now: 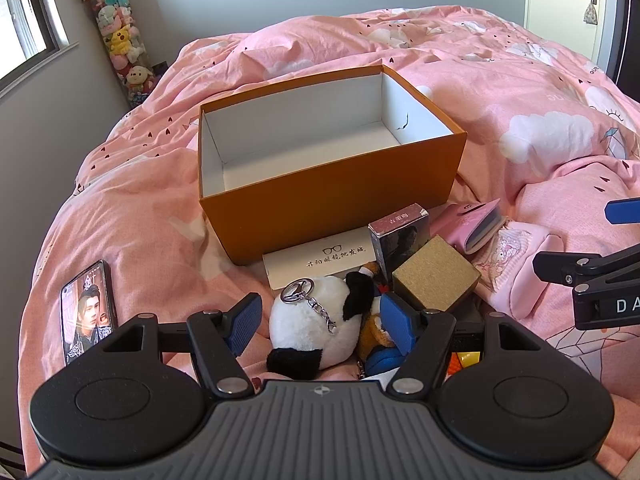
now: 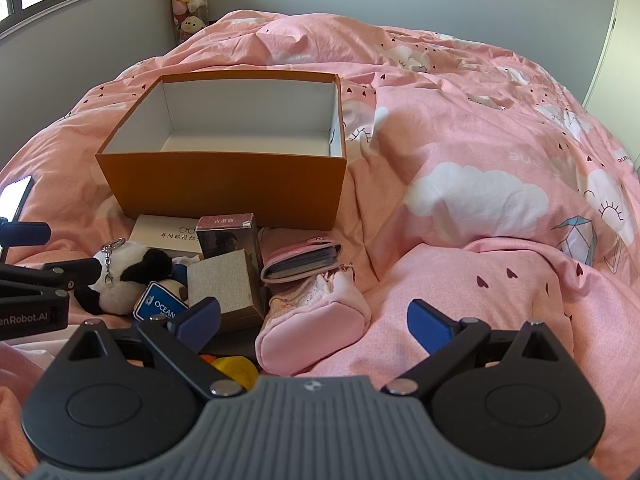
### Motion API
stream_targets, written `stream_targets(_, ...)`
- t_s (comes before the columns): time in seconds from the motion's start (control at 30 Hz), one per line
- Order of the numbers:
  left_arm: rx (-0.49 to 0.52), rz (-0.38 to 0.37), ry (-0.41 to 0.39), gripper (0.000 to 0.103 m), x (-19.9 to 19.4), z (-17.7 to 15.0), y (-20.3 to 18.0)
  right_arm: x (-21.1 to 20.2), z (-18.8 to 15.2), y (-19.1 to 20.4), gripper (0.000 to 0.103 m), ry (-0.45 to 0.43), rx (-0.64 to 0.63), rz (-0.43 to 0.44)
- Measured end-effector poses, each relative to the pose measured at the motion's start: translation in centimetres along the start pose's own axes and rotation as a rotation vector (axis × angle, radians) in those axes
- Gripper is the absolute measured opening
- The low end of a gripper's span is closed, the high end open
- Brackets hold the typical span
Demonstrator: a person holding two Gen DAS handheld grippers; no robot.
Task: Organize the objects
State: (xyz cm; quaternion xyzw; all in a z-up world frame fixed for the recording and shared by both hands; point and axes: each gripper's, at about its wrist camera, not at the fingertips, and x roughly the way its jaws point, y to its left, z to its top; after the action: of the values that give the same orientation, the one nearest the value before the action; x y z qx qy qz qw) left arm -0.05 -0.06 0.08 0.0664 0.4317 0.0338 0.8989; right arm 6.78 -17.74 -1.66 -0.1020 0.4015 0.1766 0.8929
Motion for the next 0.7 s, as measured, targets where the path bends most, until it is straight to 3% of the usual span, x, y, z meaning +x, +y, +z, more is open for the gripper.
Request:
stream_targets(0.4, -0.003, -0.010, 0.006, 0.079, 0.4, 0.0, 0.2, 0.2, 0.0, 0.2, 0.100, 0.009, -0.001, 0.007)
stream_targets(0.57, -0.012, -0.031, 0.007, 0.072, 0.6, 0.0, 0.9, 0.8, 0.3, 0.7, 0.099, 0.030, -0.010, 0.044)
stream_targets(0.7, -0.023, -0.059, 0.033, 0.059, 1.1, 0.1, 1.8, 1.5, 0.7, 0.9, 0.082, 0.055, -0.032, 0.080)
